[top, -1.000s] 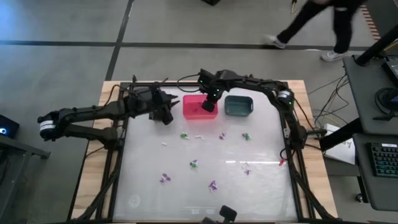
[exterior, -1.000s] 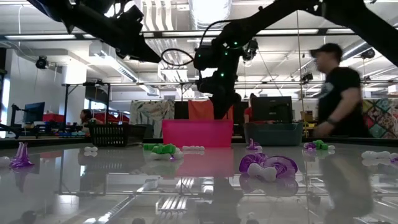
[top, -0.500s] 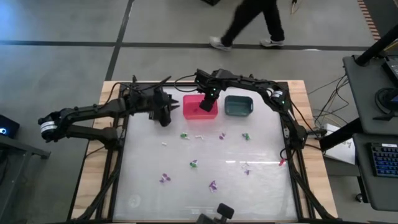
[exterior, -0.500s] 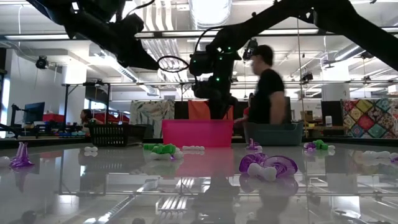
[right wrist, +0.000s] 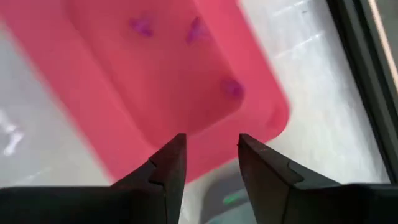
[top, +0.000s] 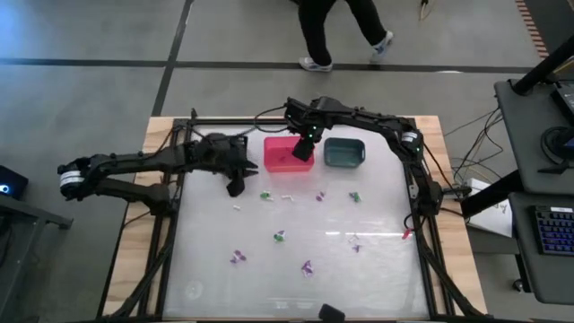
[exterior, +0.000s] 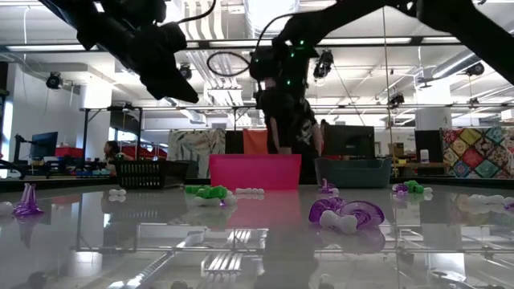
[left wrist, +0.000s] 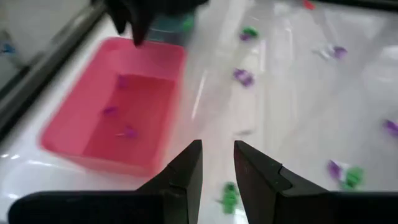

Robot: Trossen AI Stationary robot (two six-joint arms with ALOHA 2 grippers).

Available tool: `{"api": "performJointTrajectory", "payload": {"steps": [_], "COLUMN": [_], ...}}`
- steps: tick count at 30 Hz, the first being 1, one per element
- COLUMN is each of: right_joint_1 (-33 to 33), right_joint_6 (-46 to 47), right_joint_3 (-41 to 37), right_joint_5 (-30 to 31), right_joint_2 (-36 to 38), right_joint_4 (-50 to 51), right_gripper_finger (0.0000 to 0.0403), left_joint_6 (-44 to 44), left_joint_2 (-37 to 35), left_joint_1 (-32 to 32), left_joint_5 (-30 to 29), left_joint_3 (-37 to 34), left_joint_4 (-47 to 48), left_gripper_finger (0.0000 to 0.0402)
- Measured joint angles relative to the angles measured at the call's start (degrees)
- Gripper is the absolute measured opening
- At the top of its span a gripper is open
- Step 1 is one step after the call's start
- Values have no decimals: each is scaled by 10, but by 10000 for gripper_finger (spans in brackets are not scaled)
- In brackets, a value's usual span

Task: Sort Halloween decoration
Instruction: Put the green skeleton toy into the blue bin

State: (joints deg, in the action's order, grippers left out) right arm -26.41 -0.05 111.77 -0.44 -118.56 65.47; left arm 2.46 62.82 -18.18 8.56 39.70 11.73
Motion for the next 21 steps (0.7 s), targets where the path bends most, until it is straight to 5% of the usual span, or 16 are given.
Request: {"api": "performJointTrajectory", "payload": {"steps": [12,21], "right_joint_1": [76,144], "right_joint_6": [28,59], "right_joint_3": [-209,-379], "right_joint_5": [-1,0], "right_joint_2": [171,313], "right_joint_4": [-129,-312], "right_gripper_finger": [128,128], "left_joint_6": [12,-23], "left_joint_2": [14,14], "left_joint_1": [100,152], "left_joint_5": [-34,-83], "left_joint_3": [-9,-101], "left_joint_4": [-1,-95], "left_gripper_finger": [75,75]}}
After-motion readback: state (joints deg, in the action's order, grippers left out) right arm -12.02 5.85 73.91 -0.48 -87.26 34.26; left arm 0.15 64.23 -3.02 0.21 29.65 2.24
